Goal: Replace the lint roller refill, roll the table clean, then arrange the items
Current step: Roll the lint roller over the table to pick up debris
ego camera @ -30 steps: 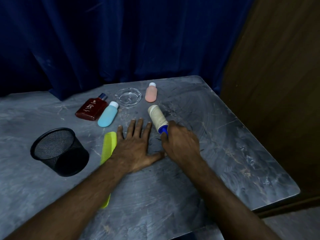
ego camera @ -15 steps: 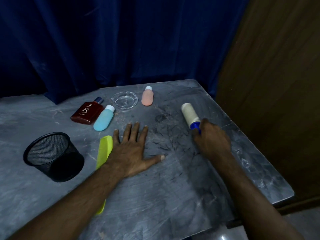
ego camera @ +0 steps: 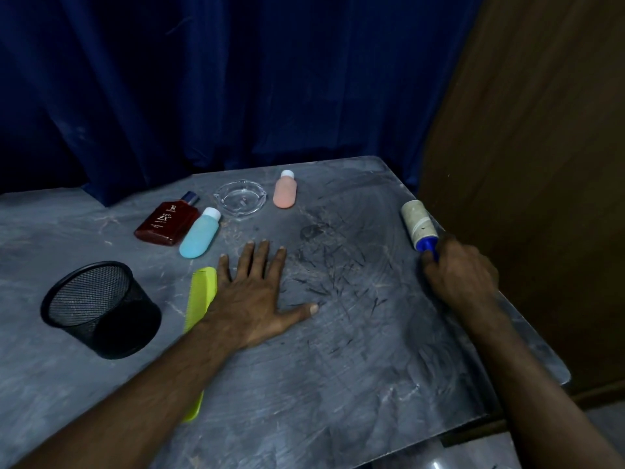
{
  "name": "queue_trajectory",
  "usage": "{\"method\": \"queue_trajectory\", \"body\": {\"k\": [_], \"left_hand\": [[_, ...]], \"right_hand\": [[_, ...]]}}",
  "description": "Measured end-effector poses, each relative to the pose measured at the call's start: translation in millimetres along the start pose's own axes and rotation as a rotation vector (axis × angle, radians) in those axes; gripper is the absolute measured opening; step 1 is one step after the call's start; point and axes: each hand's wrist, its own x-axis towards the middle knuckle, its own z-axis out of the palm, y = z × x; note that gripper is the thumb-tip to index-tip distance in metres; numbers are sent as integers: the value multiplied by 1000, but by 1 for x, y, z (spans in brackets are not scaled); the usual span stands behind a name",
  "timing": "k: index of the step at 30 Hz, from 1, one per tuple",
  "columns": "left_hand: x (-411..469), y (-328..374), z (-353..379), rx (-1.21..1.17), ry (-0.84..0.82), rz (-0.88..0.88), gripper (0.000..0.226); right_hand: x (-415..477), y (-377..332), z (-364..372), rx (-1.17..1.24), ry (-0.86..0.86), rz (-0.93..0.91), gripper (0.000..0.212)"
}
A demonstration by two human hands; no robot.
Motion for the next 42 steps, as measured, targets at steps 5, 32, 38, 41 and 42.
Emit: {"method": "queue_trajectory", "body": {"k": [5,32,38,41,42], "left_hand": [[1,-2,4,-12,14,3,132],[0,-2,3,-68,26,-14,134],[-3,-1,-4,-79,-5,-2,132],[-3,-3,-10,-95,-54,1,133],[-3,-4,-14,-112,-70,-2,132]], "right_hand": [[-6,-17,5,9,27,-94,32],[-46,-103,31,1,47,-352,47],[-45,-100,24,-22,-45,-305,57],[-45,-100,20,-30,-81,-291,59],[-44,-100,18,-33,-89,-283,61]]}}
